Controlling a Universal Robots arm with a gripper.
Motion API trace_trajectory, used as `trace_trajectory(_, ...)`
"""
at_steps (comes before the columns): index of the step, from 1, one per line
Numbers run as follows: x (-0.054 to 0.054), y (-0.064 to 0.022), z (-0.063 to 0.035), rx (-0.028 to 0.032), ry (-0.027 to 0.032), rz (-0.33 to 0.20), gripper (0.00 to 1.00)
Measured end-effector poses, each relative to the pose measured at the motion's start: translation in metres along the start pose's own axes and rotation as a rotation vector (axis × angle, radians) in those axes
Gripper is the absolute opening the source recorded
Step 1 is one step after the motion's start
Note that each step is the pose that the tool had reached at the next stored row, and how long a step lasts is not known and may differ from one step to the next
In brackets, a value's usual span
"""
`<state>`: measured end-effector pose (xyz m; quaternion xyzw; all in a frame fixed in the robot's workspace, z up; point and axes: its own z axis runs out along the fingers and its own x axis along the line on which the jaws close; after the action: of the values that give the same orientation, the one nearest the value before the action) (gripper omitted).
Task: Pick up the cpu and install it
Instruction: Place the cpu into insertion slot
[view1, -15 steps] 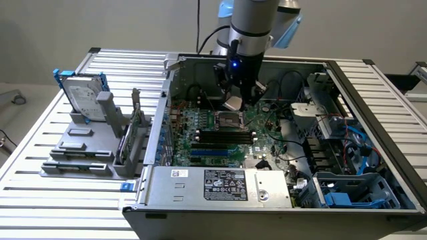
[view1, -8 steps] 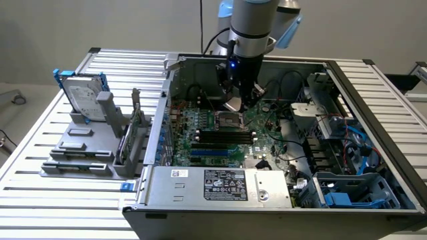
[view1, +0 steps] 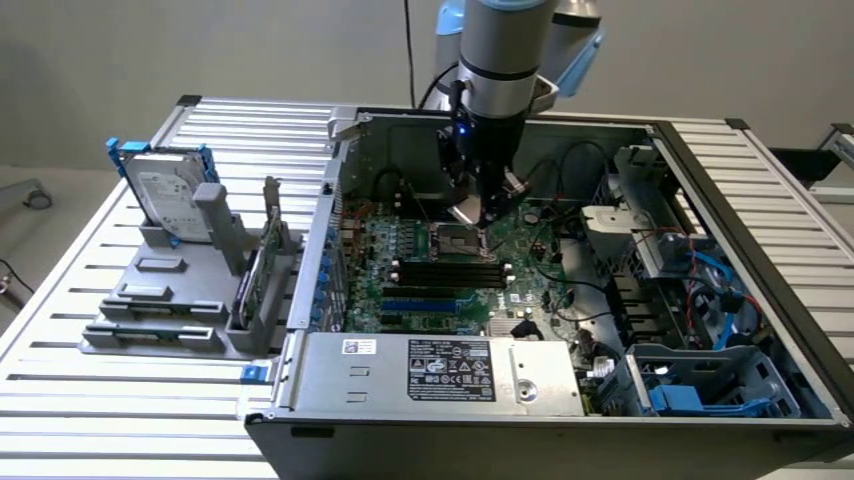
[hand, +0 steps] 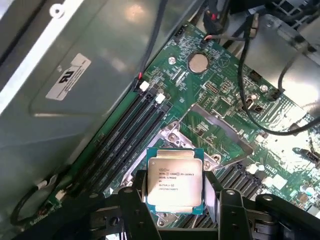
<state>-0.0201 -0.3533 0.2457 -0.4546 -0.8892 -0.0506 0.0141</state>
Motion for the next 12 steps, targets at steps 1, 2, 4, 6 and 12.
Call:
trace_trajectory(1,0.0000,0.0000,0.0003,-0.0013,-0.0014,0.018,0.55)
trace_trajectory(2,0.0000,0.0000,0.0006,-0.0025,-0.0028,0.036,0.55)
trace_trajectory(4,-0.0001,-0.0001,0.0011,-0.0051,-0.0057,0.073,0.55)
trace_trajectory(6,-0.0001,-0.0001,0.0017,-0.0077,-0.0085,0.109,0.55)
trace_trajectory(12,-0.0002,-0.0003,0.0033,-0.0129,-0.0146,0.202,0.55)
